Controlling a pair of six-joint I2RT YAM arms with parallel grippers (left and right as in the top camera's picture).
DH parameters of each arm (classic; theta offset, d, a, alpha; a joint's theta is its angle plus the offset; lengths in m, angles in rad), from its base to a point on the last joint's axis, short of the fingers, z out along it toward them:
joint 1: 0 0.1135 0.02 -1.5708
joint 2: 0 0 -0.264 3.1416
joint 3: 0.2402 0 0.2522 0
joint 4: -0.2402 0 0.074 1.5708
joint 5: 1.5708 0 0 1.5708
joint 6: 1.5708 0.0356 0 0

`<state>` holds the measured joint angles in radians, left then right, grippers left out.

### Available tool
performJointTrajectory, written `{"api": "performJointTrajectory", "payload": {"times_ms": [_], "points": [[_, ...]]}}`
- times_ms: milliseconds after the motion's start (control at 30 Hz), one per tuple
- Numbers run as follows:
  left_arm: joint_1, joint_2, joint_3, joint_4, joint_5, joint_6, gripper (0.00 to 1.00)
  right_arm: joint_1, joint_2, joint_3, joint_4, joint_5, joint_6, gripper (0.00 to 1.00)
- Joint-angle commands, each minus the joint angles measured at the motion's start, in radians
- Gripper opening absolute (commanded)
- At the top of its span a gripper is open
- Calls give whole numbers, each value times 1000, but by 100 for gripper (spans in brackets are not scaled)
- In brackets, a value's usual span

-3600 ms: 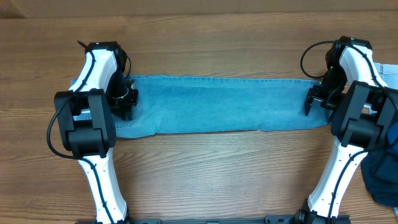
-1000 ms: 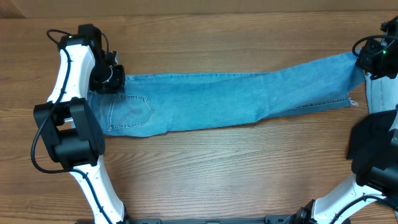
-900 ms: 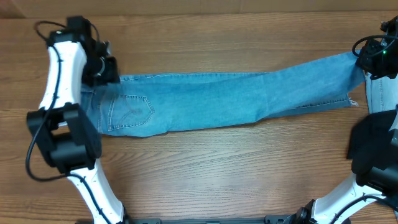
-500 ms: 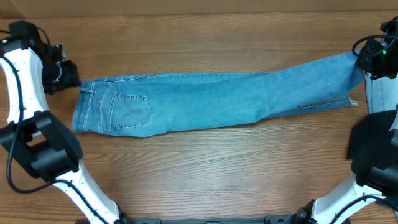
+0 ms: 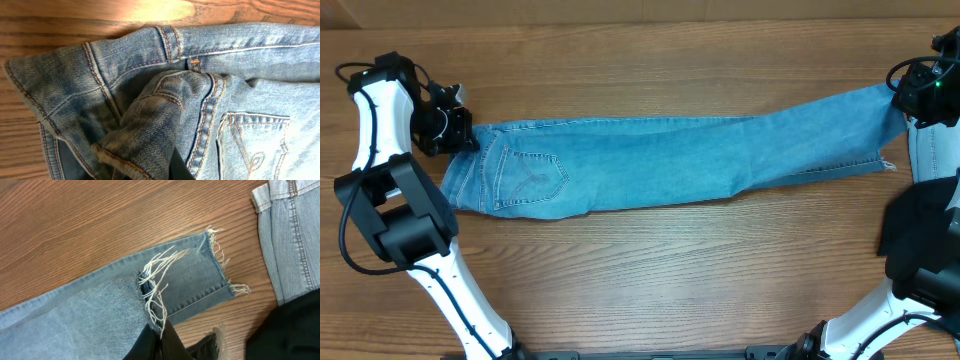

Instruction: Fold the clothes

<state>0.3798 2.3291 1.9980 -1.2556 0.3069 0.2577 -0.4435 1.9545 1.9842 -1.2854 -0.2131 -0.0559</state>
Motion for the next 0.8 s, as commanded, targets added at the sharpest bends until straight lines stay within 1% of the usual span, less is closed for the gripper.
{"api": "performJointTrajectory", "payload": {"times_ms": [0,100,233,267,433,567,633,767], "points": [[48,-46,36,16,97,-58,4,1,-8,20,3,3,5,4],[94,-109,36,46,119,-84,4,1,-8,20,4,3,5,4],[133,-132,36,87,113,-181,4,-2,-8,20,10,35,11,4],[137,-132,36,93,121,-194,4,-3,-8,20,11,57,32,4],[137,-132,36,126,145,-211,4,-4,0,18,19,64,54,4],[146,-132,36,179,238,-249,4,-4,39,18,28,65,54,4],[154,-132,36,214,293,-269,4,-6,60,18,31,71,78,4],[177,-132,36,271,404,-307,4,-14,62,20,43,71,82,4]]}}
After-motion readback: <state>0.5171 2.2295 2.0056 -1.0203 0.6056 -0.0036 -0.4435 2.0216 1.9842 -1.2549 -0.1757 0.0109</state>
